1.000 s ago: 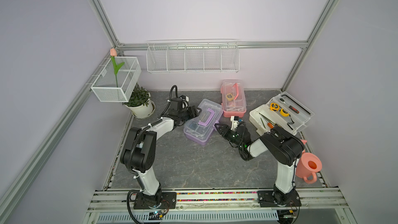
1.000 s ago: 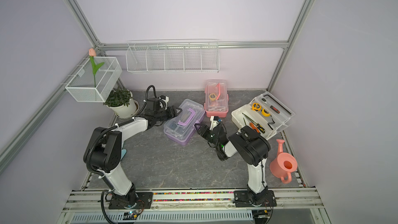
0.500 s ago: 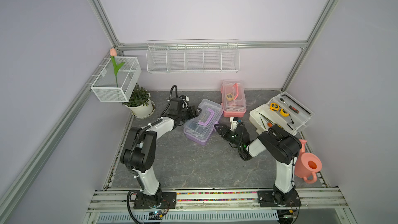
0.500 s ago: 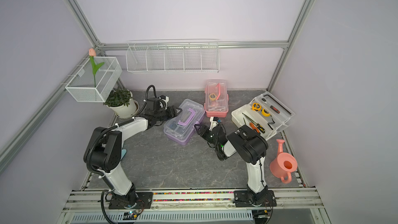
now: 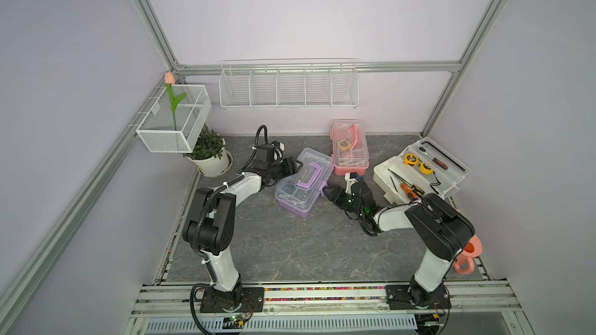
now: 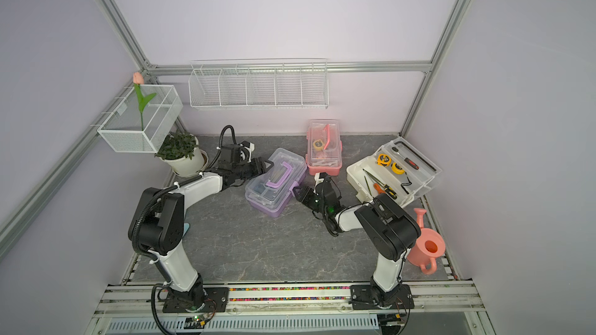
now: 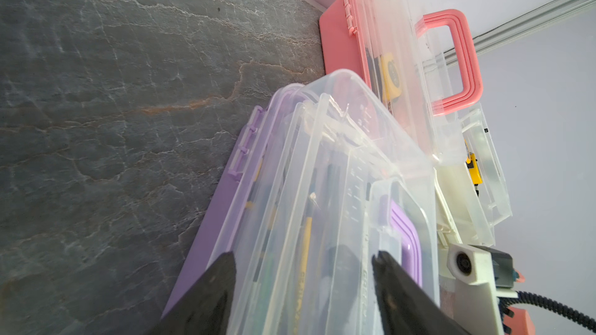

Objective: Close toolboxes
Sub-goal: Fasten the toolbox latch on the toolbox.

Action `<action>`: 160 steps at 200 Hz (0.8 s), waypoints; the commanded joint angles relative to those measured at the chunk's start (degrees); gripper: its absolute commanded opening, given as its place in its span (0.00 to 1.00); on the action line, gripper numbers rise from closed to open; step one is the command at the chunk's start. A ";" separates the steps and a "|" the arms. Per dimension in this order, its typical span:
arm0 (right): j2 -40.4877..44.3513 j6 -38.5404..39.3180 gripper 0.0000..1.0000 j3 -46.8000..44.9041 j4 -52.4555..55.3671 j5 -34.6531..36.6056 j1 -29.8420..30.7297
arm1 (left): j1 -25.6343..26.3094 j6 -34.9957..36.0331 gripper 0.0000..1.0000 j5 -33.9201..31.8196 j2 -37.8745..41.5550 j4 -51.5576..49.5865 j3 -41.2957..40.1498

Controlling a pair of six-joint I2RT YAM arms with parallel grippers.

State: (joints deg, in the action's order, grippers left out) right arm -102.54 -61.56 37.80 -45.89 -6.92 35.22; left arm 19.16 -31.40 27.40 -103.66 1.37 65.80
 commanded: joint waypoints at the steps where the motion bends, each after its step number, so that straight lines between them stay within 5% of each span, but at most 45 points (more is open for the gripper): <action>1: -0.79 0.85 0.53 1.57 2.07 -0.49 -0.22 | 1.04 1.08 0.70 3.61 -2.33 -3.06 -1.18; 160: -6.43 -4.01 0.40 1.85 -10.54 -3.65 0.18 | 1.20 0.81 0.65 6.17 -4.19 -3.12 -0.85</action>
State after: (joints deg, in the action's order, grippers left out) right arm -106.69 -63.57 39.68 -53.39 -8.56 34.52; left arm 18.61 -30.98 29.45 -104.49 3.14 65.84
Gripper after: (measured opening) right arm 0.409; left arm 0.661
